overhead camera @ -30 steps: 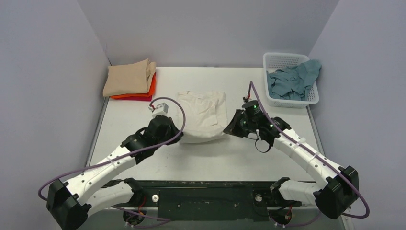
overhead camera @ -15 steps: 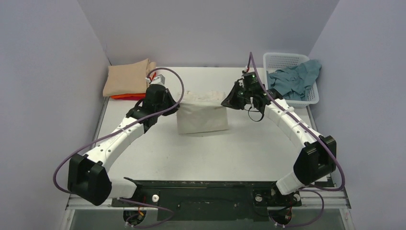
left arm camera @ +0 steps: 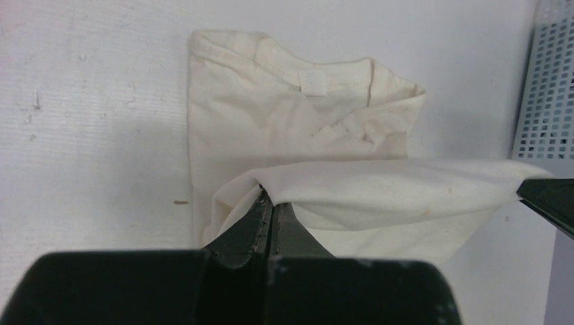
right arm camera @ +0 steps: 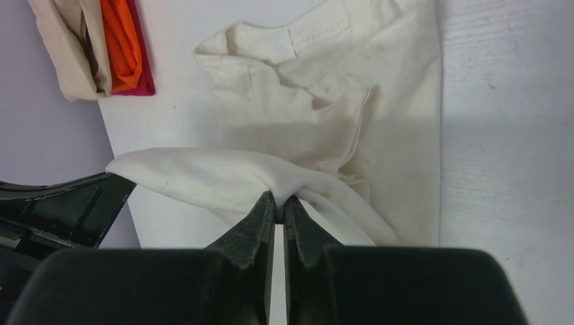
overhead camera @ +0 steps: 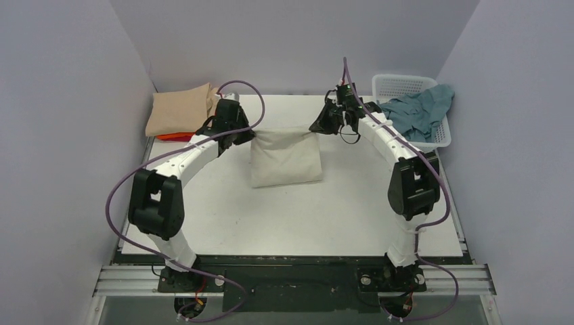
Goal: Fold and stack the t-shirts
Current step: Fold the long partially folded tshirt into a neat square, then put the neatly folded tshirt into the corner of the board with the left arm
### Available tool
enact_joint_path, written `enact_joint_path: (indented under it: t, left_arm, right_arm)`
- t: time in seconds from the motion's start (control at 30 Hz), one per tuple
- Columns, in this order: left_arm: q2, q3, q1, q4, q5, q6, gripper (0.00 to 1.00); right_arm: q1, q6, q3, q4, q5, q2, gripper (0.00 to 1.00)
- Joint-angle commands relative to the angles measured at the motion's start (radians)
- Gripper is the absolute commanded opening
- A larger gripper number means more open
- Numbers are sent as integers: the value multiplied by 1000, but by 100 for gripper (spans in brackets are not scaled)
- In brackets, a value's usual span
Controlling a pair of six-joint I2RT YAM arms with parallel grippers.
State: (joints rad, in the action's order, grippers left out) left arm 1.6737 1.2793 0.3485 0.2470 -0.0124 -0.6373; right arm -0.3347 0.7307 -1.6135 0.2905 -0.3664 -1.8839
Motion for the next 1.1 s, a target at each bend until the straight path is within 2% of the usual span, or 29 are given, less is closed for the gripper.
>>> enact_joint_path:
  t: [0.0,0.23,0.27,0.3,0.33,0.37,0.4,0.43,0.5,0.6,0.73,0.97,1.07]
  left_arm:
    - [114,129,-32,-33,12,38,0]
    - [298,248,-51,8,25,40,0]
    - [331,288,-52,24,42,50,0]
    - [346,310,-52,59,43,53,2]
    - [367,343,-52,75,38,53,9]
    - [374,364,-53,98,32,51,30]
    - [377,370,-53,104,30,49,43]
    - [374,375,-54,108,29,47,66]
    - [352,374,-54,112,23,45,80]
    - [294,357,-54,111,-3,34,83]
    - [237,277,-54,81,56,8,85]
    - [209,121,-54,84,108,13,88]
    - [238,112,-54,79,120,31,89]
  right_arm:
    - [24,-32,-123,-7,-5,-105,0]
    - [42,-40,-263,-2,19,-287,0]
    - [46,-41,-279,-3,24,-306,3]
    - [48,-43,-287,-5,29,-316,17]
    - [53,-46,-313,-2,28,-336,27]
    - [56,-46,-329,2,21,-346,45]
    - [62,-46,-365,21,15,-361,52]
    - [64,-49,-381,29,4,-365,65]
    - [66,-56,-401,57,10,-354,79]
    - [62,-58,-313,34,3,-269,83]
    - [52,-33,-128,-39,-47,-142,84]
    - [40,-34,250,-101,-15,108,88]
    - [44,-48,356,-87,24,190,93]
